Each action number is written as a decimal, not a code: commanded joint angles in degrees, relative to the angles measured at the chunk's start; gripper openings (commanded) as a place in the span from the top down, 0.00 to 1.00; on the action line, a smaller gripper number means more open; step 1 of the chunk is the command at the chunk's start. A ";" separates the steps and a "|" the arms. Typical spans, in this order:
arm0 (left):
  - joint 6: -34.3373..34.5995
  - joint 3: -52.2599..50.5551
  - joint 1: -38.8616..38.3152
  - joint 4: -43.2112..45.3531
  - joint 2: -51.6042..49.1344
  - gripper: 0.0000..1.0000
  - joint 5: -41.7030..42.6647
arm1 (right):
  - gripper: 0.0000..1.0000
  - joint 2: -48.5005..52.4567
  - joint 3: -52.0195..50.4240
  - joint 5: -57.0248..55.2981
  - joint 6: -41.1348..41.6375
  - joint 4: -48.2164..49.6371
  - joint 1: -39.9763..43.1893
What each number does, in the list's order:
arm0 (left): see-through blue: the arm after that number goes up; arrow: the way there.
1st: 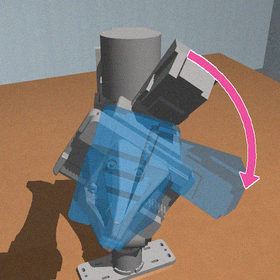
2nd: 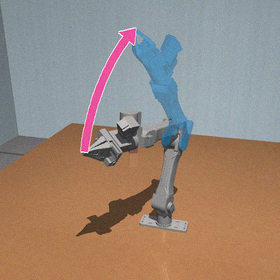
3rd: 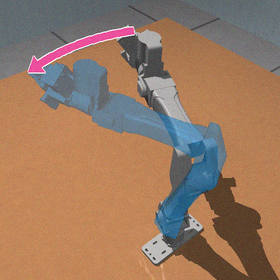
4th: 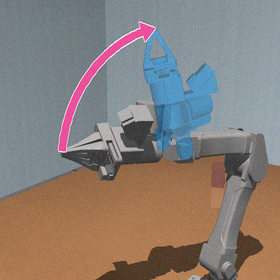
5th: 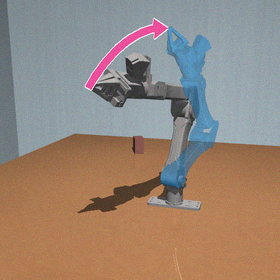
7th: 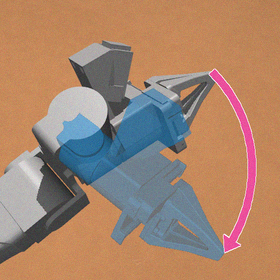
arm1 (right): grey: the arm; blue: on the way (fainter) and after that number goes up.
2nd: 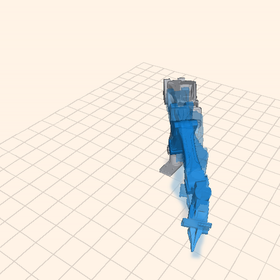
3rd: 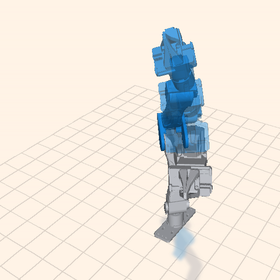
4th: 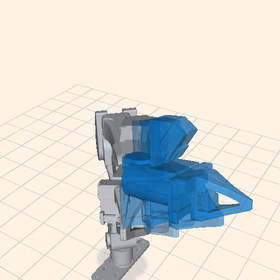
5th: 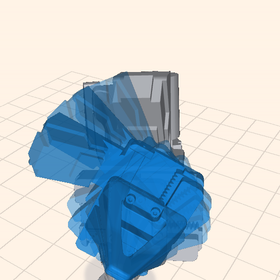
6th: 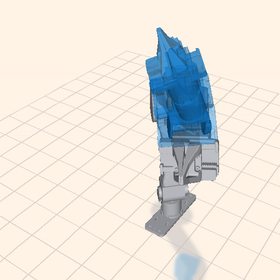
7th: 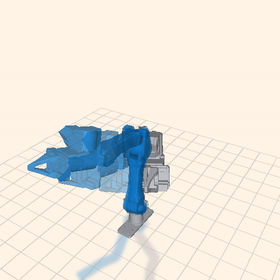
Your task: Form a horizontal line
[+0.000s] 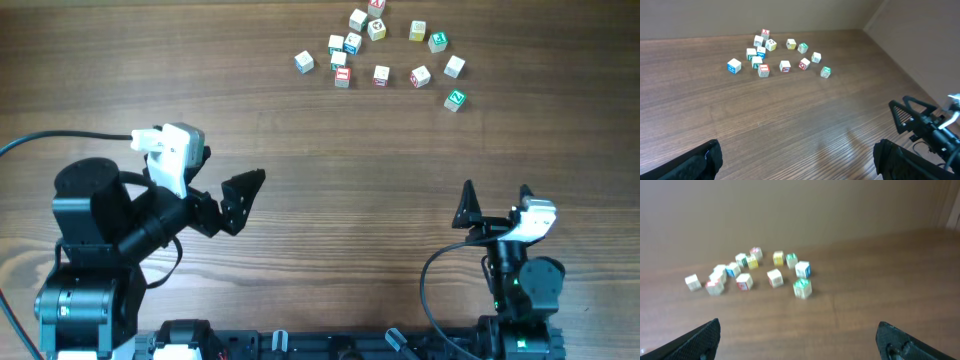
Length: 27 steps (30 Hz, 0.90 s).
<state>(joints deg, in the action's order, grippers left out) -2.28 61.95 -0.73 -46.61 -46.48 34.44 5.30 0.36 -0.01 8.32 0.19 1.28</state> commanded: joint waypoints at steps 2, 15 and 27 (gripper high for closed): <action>0.17 0.74 0.37 2.43 -2.93 0.00 1.09 | 0.00 -5.18 -0.07 0.50 0.81 0.22 -0.15; 5.99 9.33 -0.94 15.08 -22.38 0.00 -0.46 | 0.00 -5.03 -0.07 0.50 0.79 0.15 -0.15; -6.10 36.96 -11.74 11.80 -52.30 0.00 -15.65 | 0.00 -5.03 -0.07 0.50 0.81 0.13 -0.15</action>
<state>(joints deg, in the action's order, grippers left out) -0.86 96.49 -11.25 -35.79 -93.32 24.05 0.95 0.36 -0.01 8.32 0.08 1.28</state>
